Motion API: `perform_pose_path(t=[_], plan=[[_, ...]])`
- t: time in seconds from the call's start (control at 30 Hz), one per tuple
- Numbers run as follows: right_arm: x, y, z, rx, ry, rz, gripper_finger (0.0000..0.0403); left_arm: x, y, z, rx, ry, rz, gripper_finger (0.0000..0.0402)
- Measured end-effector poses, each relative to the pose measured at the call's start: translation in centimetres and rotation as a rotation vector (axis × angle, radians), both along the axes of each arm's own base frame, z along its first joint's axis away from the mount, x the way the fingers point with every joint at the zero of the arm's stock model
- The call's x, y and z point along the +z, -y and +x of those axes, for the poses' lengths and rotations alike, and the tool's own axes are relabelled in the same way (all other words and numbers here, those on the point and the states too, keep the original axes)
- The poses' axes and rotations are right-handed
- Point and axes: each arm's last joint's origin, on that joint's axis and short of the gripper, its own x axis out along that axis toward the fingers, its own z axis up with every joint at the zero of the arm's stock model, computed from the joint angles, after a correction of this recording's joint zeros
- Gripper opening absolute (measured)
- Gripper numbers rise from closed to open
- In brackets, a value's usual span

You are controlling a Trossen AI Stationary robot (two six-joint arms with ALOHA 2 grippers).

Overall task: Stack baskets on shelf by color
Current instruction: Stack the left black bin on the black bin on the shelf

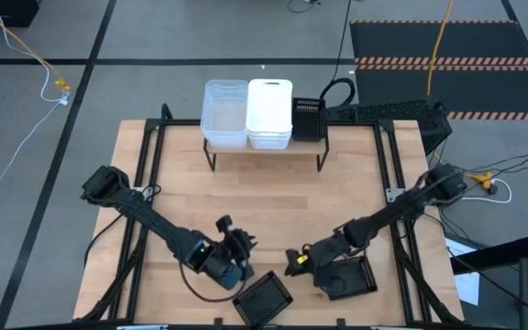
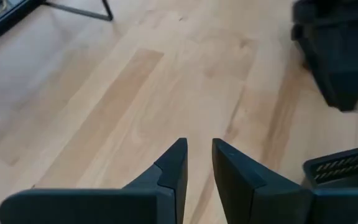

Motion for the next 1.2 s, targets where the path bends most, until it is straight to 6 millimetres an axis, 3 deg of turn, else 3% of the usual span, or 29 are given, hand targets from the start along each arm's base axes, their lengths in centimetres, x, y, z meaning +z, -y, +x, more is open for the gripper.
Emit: perform_pose_path(t=[0.37, 0.57, 0.83, 1.03, 1.13, 1.2], plan=[[-2.2, -1.1, 2.3, 0.142, 0.052, -0.194, 0.0134, 0.0, 0.0, 0.0, 0.004, 0.001, -0.001, 0.0076], [-2.5, -1.1, 2.4, 0.077, 0.067, -0.262, 0.0134, 0.0, 0.0, 0.0, 0.005, 0.002, -0.003, 0.0076], [1.3, -1.3, 0.4, -0.131, 0.112, -0.363, 0.0134, -0.1, 0.6, -0.2, -0.069, -0.034, -0.045, 0.0076], [5.5, 0.8, -3.2, -0.369, -0.017, -0.207, 0.0134, 0.9, 4.8, -0.7, -0.584, -0.039, -0.202, 0.0076], [7.4, 2.1, -5.4, -0.464, -0.034, -0.066, 0.0134, 1.8, 7.3, -1.7, -0.781, 0.061, -0.142, 0.0076], [8.4, 2.9, -6.7, -0.515, -0.019, 0.045, 0.0134, 2.1, 8.5, -2.5, -0.821, 0.100, -0.106, 0.0076]])
